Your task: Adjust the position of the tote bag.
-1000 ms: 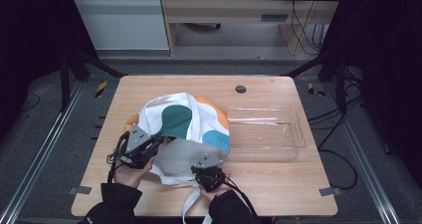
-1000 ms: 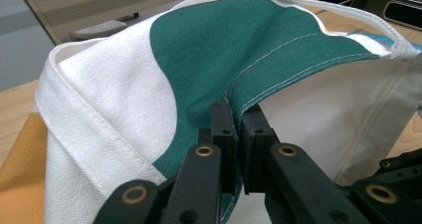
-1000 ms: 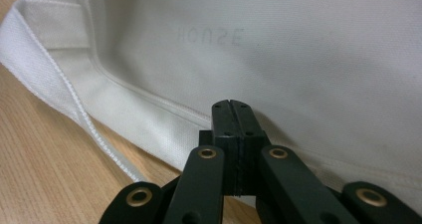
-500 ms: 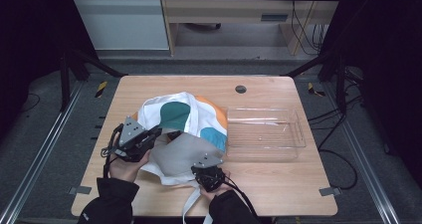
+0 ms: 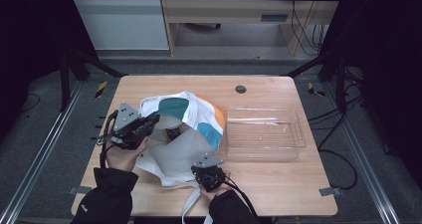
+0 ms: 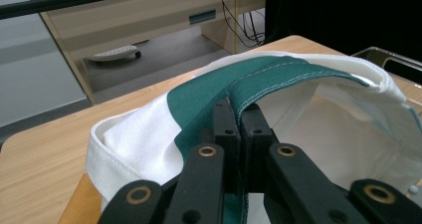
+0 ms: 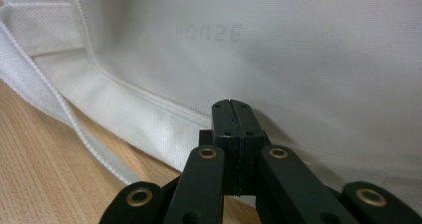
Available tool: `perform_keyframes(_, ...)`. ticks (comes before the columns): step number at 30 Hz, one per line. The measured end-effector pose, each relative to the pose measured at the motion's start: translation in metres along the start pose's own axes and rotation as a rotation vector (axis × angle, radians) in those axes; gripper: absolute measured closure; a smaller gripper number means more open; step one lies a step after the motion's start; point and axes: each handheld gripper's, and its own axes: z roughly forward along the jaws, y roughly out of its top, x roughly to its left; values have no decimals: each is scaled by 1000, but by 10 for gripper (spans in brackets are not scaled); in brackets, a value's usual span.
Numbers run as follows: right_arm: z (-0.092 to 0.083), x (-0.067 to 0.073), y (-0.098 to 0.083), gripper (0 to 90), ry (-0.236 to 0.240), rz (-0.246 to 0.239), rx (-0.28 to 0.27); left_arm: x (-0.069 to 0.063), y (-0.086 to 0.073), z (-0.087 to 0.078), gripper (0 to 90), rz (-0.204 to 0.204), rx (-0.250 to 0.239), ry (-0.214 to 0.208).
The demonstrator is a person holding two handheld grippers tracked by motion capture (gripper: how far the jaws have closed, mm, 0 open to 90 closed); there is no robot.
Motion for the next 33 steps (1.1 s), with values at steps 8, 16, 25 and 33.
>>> perform_keyframes(8,0,0,0,900,6,1,0,3,11,3,878,0,-11,2)
perform_keyframes(16,0,0,0,900,5,2,0,6,22,8,879,-16,-24,15)
perform_keyframes(25,0,-1,0,900,4,-3,1,12,33,16,879,-15,-16,28)
perform_keyframes(33,0,-1,0,900,4,-10,0,15,42,19,879,-12,-12,43)
